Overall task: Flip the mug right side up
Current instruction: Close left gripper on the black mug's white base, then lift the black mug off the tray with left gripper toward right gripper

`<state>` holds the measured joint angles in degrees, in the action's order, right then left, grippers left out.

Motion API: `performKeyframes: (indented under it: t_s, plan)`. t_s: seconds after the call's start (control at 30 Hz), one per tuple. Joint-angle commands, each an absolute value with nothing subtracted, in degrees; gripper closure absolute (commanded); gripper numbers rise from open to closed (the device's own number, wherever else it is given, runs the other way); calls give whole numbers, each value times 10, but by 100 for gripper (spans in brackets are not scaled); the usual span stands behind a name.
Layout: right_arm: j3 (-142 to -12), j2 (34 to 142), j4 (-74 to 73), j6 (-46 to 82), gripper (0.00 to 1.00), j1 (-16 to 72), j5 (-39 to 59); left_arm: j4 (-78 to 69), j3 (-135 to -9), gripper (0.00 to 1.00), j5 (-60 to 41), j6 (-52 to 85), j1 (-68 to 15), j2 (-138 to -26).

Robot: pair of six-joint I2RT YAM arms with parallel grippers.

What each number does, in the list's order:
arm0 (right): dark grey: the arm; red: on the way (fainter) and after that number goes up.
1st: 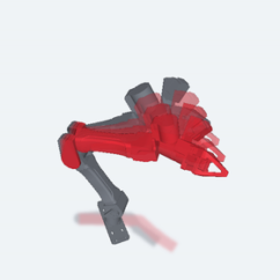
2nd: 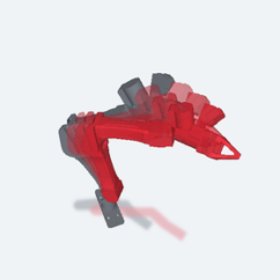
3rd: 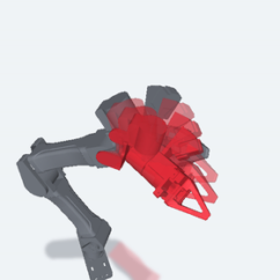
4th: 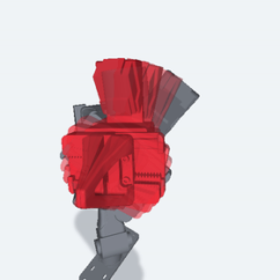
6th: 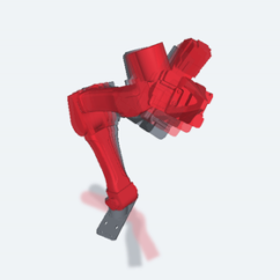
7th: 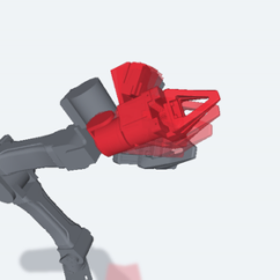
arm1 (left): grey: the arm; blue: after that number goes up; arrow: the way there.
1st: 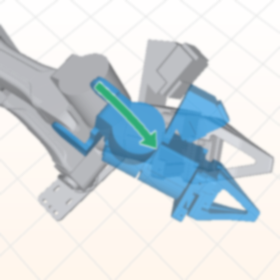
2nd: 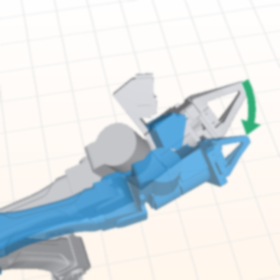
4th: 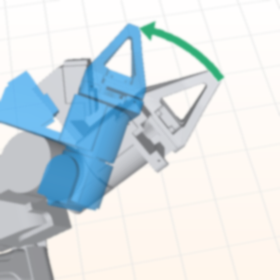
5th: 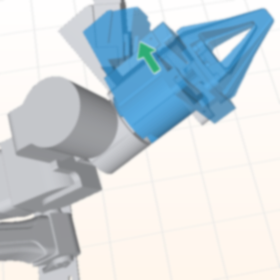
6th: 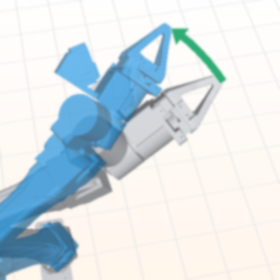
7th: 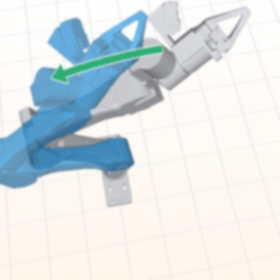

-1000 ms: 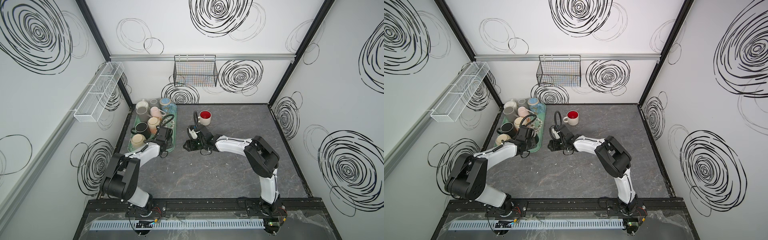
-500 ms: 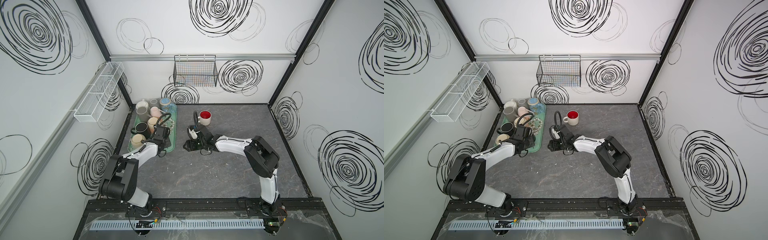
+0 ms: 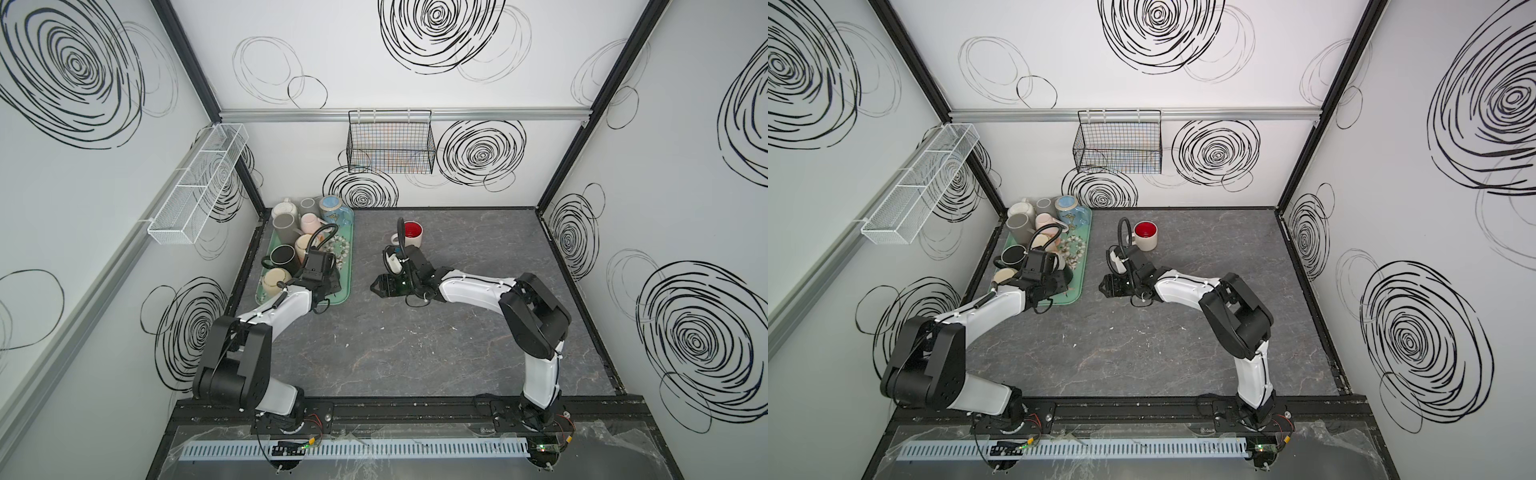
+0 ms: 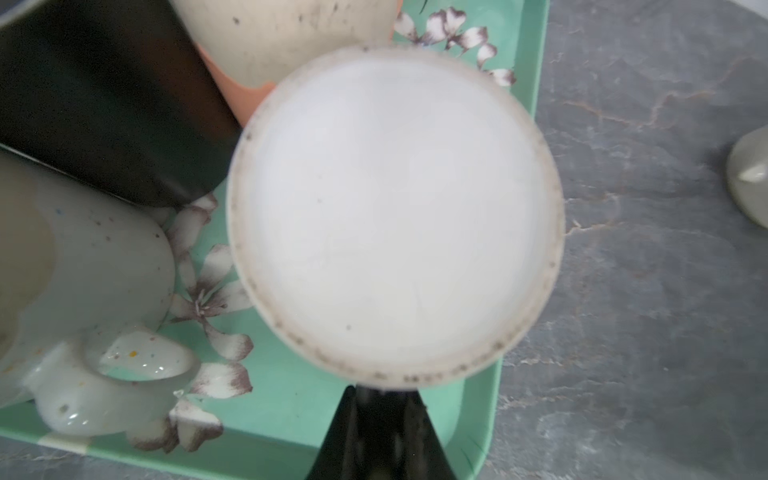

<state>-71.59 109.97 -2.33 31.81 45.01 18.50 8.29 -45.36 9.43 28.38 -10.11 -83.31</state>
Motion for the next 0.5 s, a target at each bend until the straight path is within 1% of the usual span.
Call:
performKeyframes:
  t_s: [0.0, 0.3, 0.47]
  plan:
    - [-700, 1051, -68, 350, 40, 434, 204, -10, -451, 100, 67, 296, -98, -780]
    - [-652, 955, -121, 397, 40, 376, 227, -125, -411, 100, -5, 369, -101, -708]
    - [-624, 906, -165, 435, 40, 337, 263, -179, -418, 100, -3, 402, -143, -673]
